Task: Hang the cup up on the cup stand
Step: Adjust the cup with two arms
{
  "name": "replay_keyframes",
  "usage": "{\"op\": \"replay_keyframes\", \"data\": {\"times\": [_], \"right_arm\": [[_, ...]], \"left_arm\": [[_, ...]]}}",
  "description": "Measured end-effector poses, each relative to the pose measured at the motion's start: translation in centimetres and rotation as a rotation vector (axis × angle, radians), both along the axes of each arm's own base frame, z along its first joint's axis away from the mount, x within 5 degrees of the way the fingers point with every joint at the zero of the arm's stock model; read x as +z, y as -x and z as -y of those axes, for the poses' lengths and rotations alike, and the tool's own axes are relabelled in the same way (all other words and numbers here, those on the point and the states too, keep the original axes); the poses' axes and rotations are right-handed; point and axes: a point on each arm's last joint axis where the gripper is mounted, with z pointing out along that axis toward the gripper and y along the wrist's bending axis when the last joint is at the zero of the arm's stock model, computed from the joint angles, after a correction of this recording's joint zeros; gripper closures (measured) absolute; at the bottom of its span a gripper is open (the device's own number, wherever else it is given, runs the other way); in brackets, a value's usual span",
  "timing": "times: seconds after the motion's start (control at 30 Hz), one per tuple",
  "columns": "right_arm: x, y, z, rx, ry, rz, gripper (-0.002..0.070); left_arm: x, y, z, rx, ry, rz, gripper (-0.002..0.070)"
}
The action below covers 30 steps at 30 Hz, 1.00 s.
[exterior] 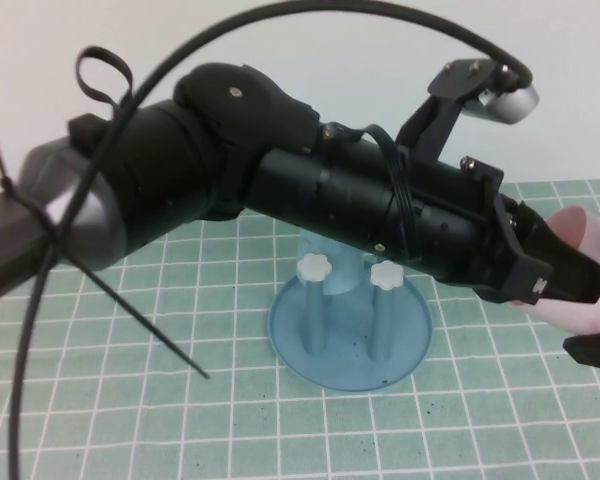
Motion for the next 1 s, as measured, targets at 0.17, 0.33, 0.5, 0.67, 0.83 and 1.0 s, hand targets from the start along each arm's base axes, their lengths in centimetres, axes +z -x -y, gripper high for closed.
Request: {"op": "replay_keyframes", "data": {"times": [0.17, 0.33, 0.5, 0.67, 0.83, 1.0], "right_arm": [[0.1, 0.0, 0.0, -0.007, -0.011, 0.005, 0.0010], [0.5, 0.5, 0.3, -0.006, 0.017, 0.035, 0.0004], [1.4, 1.5, 0.9, -0.104, 0.017, 0.045, 0.0004], [2.5, 3.8, 2.0, -0.303, -0.032, -0.016, 0.0004], [2.3, 5.8, 2.9, -0.524, -0.149, -0.103, 0.0036], [-1.3, 8.2, 2.2, -0.618, -0.454, -0.181, 0.0082]], "left_arm": [[-0.7, -0.3, 0.3, 0.000, -0.003, -0.025, 0.0664], [-0.4, -0.7, 0.2, 0.018, 0.027, -0.049, 0.0664], [0.1, -2.6, -1.6, 0.071, 0.084, -0.086, 0.0658], [0.6, -4.5, -3.5, 0.141, 0.137, -0.104, 0.0664], [1.5, -5.5, -4.4, 0.188, 0.240, -0.165, 0.0664], [2.4, -5.6, -4.4, 0.194, 0.335, -0.221, 0.0664]]}}
